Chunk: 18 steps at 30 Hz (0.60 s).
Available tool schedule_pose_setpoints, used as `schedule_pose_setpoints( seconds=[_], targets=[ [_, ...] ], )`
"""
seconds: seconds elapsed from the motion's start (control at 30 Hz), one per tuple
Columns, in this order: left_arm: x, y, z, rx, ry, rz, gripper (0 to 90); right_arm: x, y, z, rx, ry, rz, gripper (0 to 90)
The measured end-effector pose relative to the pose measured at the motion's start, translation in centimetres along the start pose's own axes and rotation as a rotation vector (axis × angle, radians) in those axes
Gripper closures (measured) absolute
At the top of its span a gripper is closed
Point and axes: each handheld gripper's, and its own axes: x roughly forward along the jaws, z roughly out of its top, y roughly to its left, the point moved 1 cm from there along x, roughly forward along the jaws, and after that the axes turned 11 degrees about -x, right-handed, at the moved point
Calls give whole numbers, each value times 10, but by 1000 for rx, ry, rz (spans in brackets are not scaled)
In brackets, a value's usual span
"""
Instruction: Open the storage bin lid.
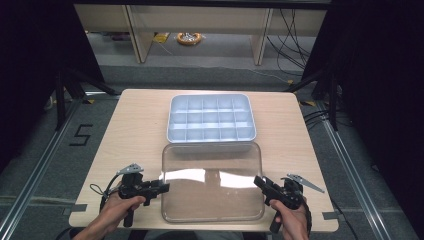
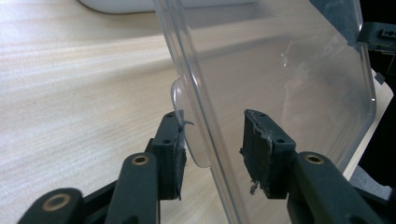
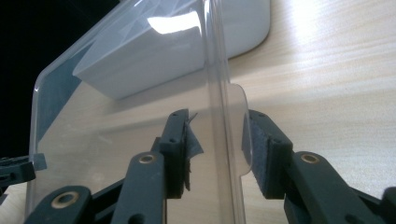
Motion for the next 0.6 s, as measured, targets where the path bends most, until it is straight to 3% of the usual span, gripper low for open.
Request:
schedule_pose_setpoints(
  seconds=[0.03,0.07,0.1,0.13,0.17,0.2,0.27,0.33,0.37,0.47,0.5,0.53,0.57,0.6],
  targets=[
    [1,0,-1,-4,1,3,576,1,0,0,-7,5,-8,622],
    [2,0,-1,-5,4,6,571,1,2,-1,22,27,-23,620],
    [2,0,-2,-3,7,4,569,2,3,-2,46,27,-3,619],
    [2,0,-2,-4,8,4,568,3,-2,-3,-6,30,-25,617],
    [2,1,-2,2,13,5,567,4,-2,-4,-1,28,-12,615],
    [2,1,-2,0,14,7,566,4,1,-5,50,47,-18,614],
    [3,1,-3,2,21,7,563,6,-5,-6,-10,30,-9,613],
    [4,1,-4,-5,17,8,559,6,-3,-6,17,37,-13,613],
    [4,1,-4,2,22,12,556,5,0,-5,57,48,-12,611],
    [6,0,-4,6,29,20,547,9,-7,-7,-6,41,-14,608],
    [6,1,-5,12,35,23,544,8,-1,-7,69,62,-19,608],
    [7,2,-5,14,40,31,543,9,-2,-8,56,64,-27,608],
    [7,3,-5,16,43,32,541,8,0,-8,95,83,-15,608],
    [8,3,-5,14,47,35,540,9,-2,-8,68,80,-33,608]
  ],
)
